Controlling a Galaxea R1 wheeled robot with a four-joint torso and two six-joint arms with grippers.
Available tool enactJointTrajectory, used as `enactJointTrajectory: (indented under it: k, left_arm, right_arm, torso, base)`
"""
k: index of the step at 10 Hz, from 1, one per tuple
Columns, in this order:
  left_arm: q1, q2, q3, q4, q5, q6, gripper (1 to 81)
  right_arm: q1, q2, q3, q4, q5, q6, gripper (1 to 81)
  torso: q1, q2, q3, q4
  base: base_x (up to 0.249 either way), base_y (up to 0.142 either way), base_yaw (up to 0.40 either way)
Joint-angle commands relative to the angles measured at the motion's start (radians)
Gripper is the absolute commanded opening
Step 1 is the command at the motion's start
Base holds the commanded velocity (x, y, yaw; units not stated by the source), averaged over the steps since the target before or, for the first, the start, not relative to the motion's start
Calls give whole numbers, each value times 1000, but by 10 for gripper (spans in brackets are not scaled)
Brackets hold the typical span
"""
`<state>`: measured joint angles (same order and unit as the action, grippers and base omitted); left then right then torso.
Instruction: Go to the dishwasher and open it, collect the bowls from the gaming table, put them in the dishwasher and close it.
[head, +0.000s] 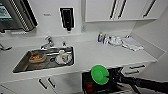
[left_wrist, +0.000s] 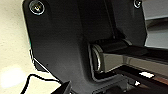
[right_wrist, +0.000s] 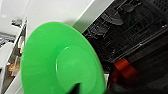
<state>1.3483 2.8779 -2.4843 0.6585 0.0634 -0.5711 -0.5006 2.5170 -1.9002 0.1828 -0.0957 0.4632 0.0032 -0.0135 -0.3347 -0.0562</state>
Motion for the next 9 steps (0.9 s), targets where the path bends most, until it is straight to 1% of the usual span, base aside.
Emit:
enactJointTrajectory:
  k: [1,6,7,9]
  left_arm:
    - [-19,-8,5,6,52,7,811]
    - [-21,14,5,7,52,7,811]
    - [-21,17,5,7,47,7,811]
    - [-21,8,5,6,16,7,811]
  right_arm:
    - [139,-22,14,12,-16,11,811]
    - [130,-73,55,11,-24,12,811]
    - [127,-88,67,11,-25,12,811]
    - [128,-134,127,9,-33,11,811]
  torso:
    - [0,0,0,0]
    - [0,0,0,0]
    - [0,0,0,0]
    - [0,0,0,0]
  base:
    - [0,0,0]
    - [0,0,0]
    - [0,0,0]
    - [0,0,0]
